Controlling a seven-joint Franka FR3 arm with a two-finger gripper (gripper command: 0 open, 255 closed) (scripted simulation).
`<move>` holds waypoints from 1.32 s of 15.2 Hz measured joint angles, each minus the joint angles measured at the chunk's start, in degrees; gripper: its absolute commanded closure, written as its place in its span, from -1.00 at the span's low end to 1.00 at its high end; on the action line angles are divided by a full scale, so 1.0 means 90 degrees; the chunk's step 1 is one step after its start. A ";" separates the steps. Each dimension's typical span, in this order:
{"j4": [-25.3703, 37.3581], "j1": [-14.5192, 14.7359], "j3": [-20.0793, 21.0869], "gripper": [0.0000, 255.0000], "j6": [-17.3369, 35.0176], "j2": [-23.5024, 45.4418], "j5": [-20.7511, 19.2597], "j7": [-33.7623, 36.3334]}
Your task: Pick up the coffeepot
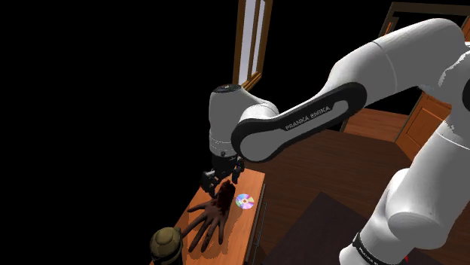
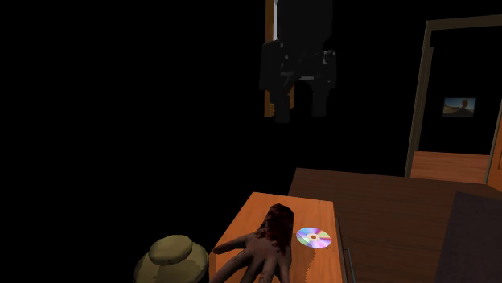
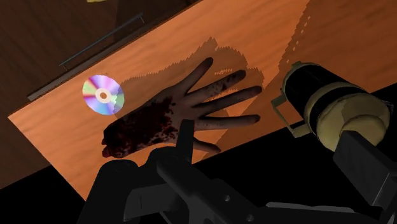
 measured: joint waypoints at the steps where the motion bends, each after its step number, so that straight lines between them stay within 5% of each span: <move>1: 0.0148 0.0032 0.0053 -1.00 0.0067 0.0245 -0.0138 0.0161; 6: 0.0900 0.0345 0.0161 -1.00 0.0384 0.1500 -0.0911 0.0984; 14: 0.2718 0.1279 -0.0163 -1.00 0.0432 0.3636 -0.2013 0.1939; 20: 0.3768 0.1819 -0.0373 -1.00 0.0353 0.4655 -0.2339 0.2211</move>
